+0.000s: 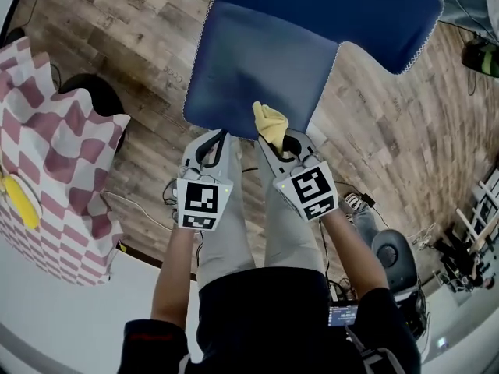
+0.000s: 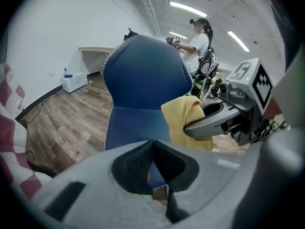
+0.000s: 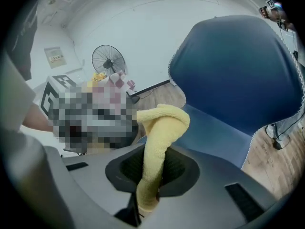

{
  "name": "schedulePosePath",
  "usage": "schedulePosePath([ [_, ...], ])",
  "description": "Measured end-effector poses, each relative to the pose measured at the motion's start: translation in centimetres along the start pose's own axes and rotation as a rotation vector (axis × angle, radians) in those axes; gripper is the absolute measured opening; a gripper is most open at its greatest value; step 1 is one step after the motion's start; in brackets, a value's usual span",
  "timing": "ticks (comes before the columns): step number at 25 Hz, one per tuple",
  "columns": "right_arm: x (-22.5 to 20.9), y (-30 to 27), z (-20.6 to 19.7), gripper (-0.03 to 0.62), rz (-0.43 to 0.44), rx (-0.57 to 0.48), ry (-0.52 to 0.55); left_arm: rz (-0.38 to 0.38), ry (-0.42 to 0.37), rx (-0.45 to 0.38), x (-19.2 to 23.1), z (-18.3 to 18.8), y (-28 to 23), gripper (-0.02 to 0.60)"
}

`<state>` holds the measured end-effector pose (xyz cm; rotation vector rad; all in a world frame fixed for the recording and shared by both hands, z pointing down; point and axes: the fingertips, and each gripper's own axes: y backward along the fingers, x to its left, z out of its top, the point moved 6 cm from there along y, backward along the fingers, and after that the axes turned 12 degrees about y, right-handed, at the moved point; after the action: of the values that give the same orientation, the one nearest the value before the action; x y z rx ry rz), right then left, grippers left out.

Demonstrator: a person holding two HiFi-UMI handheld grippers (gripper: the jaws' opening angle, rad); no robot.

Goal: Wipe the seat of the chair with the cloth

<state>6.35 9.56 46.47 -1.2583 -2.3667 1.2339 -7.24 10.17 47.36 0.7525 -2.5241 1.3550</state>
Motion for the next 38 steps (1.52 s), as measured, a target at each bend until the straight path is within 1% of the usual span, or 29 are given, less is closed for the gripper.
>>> schedulePosePath([
  [4,-0.1,-3.0,-2.7,0.049,0.020,0.043,-0.014,0.008,-0.044,0.070,1.7,-3.4,-2.4,0.014],
  [7,-0.5,-4.9,-4.8,0.049,0.023,0.078,-0.029,0.020,-0.045,0.129,3.5,-5.9,-4.0,0.015],
  [9,-0.7,-5.8,-6.2,0.049,0.017,0.103,-0.030,0.027,-0.046,0.154,4.7,-7.1,-5.0,0.015],
  [11,-0.9,-6.4,-7.3,0.049,0.013,0.127,-0.029,0.023,-0.052,0.175,5.6,-7.9,-6.1,0.015],
  [13,-1.0,-6.9,-8.1,0.049,0.013,0.145,-0.027,0.012,-0.063,0.178,6.4,-8.2,-7.2,0.017],
  [16,-1.1,-7.4,-9.2,0.049,0.017,0.166,-0.030,0.003,-0.101,0.177,7.3,-8.0,-8.7,0.019],
  [17,-1.2,-7.6,-9.5,0.049,0.018,0.173,-0.031,-0.002,-0.112,0.184,7.6,-7.9,-9.3,0.027],
  [18,-1.3,-7.8,-9.8,0.049,0.018,0.179,-0.035,-0.010,-0.118,0.194,7.9,-7.9,-9.9,0.063],
  [19,-1.4,-8.0,-10.1,0.049,0.016,0.186,-0.039,-0.019,-0.118,0.207,8.2,-7.8,-10.5,0.126],
  [20,-1.5,-8.2,-10.4,0.049,0.013,0.192,-0.045,-0.027,-0.116,0.218,8.4,-7.8,-11.0,0.149],
  [22,-1.9,-8.3,-10.9,0.049,0.001,0.206,-0.055,-0.036,-0.120,0.231,8.5,-7.7,-11.7,0.172],
  [26,-2.7,-8.4,-11.3,0.049,-0.010,0.223,-0.060,-0.025,-0.119,0.224,8.7,-7.9,-12.4,0.272],
  [28,-3.0,-8.5,-11.3,0.049,-0.013,0.229,-0.060,-0.028,-0.112,0.214,8.9,-8.2,-12.5,0.282],
  [30,-3.3,-8.6,-11.3,0.049,-0.017,0.230,-0.054,-0.028,-0.122,0.200,9.0,-8.4,-12.6,0.287],
  [32,-3.7,-8.8,-11.1,0.049,-0.019,0.229,-0.048,-0.014,-0.144,0.184,9.0,-8.5,-12.7,0.290],
  [35,-4.1,-9.0,-10.7,0.049,-0.018,0.222,-0.043,0.022,-0.192,0.190,8.8,-8.7,-13.0,0.290],
  [38,-4.8,-9.6,-9.6,0.049,-0.021,0.201,-0.020,0.024,-0.196,0.186,8.9,-8.7,-13.1,0.290],
])
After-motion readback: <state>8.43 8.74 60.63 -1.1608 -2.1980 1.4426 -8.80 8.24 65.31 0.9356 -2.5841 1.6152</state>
